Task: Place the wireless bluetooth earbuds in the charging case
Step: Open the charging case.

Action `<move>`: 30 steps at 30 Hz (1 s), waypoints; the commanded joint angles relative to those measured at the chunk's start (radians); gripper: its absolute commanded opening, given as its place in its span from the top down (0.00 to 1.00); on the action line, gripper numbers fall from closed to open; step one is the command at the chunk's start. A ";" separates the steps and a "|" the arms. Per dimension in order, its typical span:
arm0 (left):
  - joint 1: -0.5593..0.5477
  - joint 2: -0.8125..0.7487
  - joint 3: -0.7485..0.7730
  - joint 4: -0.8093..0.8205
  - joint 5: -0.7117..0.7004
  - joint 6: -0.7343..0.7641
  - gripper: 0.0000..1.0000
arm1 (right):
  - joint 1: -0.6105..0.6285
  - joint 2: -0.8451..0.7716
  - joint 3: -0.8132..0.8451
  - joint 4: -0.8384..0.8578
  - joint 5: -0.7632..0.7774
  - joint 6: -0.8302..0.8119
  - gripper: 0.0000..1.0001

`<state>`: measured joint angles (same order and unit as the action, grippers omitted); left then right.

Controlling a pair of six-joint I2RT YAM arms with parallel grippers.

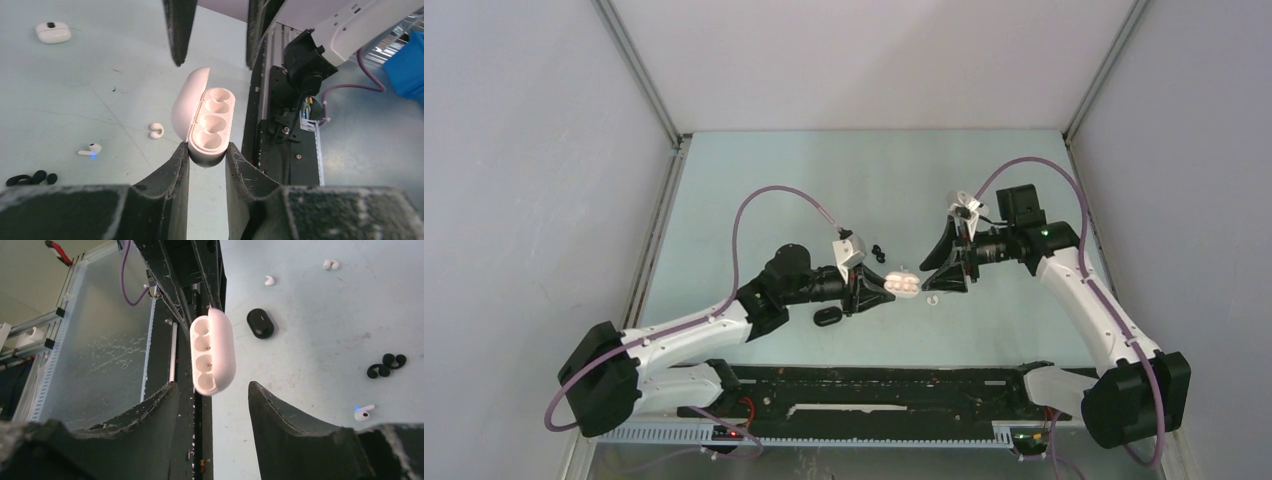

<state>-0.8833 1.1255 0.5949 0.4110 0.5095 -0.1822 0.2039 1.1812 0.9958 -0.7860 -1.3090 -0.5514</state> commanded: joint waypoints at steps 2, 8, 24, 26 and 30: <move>-0.027 0.009 0.041 0.052 0.055 0.027 1.00 | 0.076 -0.003 0.032 0.101 0.097 0.063 0.45; -0.029 0.010 0.048 0.046 0.064 0.029 1.00 | 0.110 0.035 0.032 0.126 0.118 0.078 0.51; -0.030 0.038 0.044 0.045 -0.002 0.003 0.77 | 0.200 0.034 0.032 0.125 0.189 0.075 0.88; -0.029 0.035 0.035 0.064 0.003 -0.005 0.63 | 0.207 0.008 0.031 0.131 0.232 0.077 0.94; -0.030 0.035 -0.006 0.172 0.050 -0.034 0.55 | 0.212 -0.023 0.032 0.131 0.268 0.077 0.97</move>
<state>-0.9077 1.1637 0.5968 0.4355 0.5278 -0.1913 0.4072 1.2076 0.9962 -0.6872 -1.0916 -0.4786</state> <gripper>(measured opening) 0.431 0.237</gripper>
